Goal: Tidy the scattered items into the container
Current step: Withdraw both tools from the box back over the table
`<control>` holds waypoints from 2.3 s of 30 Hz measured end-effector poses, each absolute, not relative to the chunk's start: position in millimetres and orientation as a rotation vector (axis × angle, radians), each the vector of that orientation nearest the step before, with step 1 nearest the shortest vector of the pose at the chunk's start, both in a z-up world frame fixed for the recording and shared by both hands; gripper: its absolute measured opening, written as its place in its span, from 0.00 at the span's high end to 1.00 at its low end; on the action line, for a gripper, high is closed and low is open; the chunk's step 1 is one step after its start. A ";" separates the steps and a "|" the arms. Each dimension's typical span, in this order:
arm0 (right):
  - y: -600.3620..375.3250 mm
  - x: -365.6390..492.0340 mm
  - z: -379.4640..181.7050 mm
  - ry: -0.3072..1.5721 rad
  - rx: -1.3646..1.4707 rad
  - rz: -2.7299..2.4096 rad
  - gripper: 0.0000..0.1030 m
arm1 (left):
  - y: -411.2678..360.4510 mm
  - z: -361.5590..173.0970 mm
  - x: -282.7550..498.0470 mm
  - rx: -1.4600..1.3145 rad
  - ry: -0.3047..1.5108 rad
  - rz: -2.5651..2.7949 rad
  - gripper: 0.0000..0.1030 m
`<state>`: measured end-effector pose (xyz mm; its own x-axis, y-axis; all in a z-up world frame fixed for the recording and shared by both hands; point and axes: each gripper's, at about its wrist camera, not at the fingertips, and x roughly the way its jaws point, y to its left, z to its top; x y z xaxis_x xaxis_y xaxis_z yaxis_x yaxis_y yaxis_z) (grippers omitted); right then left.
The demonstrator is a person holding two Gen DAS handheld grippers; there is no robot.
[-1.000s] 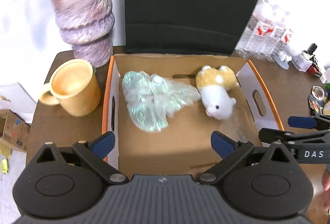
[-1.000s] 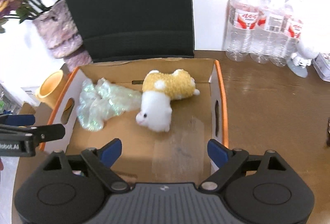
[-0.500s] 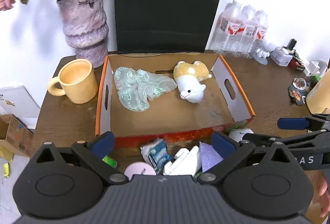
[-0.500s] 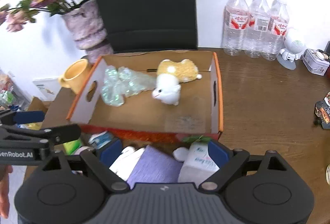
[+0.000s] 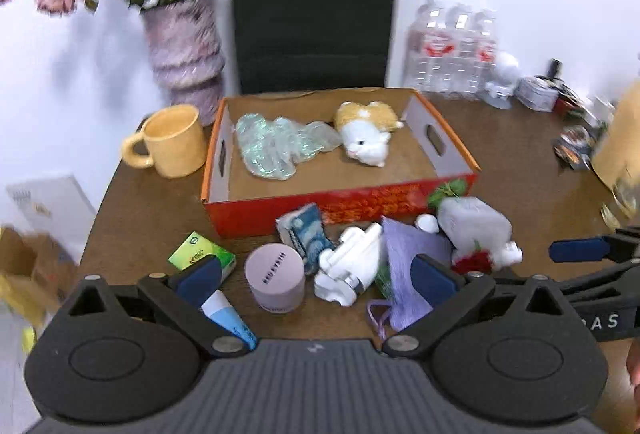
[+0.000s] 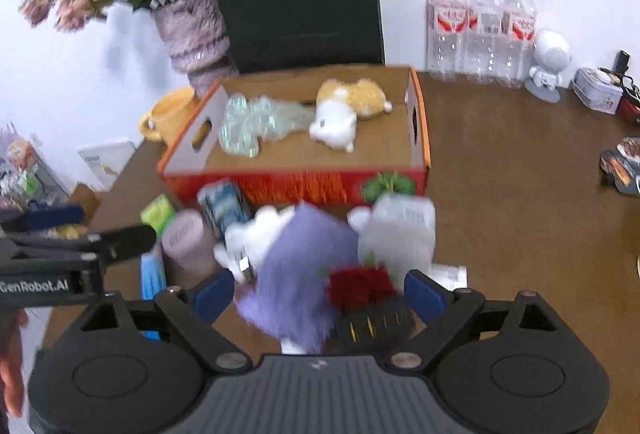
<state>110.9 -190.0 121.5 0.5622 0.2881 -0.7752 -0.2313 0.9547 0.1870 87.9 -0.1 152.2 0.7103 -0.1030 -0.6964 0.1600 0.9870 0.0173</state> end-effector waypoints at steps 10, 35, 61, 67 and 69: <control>-205.3 11.3 31.3 0.734 0.025 0.302 0.10 | 4.1 55.4 -3.4 0.031 0.620 -0.092 0.00; -187.4 2.1 -15.3 0.695 -0.046 0.194 0.00 | 1.5 -2.1 -12.3 0.030 0.700 -0.078 0.00; -188.7 2.0 -14.5 0.695 -0.046 0.193 0.00 | -0.2 -1.5 -11.5 0.031 0.700 -0.073 0.00; -188.6 1.5 -14.3 0.695 -0.046 0.193 0.00 | -0.4 -1.3 -11.5 0.031 0.700 -0.073 0.00; -188.6 1.4 -14.2 0.695 -0.046 0.193 0.00 | -0.4 -1.3 -11.5 0.031 0.700 -0.073 0.00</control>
<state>1.4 -188.6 -14.2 0.7508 0.1615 -0.6405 -0.1918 0.9812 0.0225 -11.5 -0.4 -1.3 0.7624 -0.0568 -0.6446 0.0775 0.9970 0.0039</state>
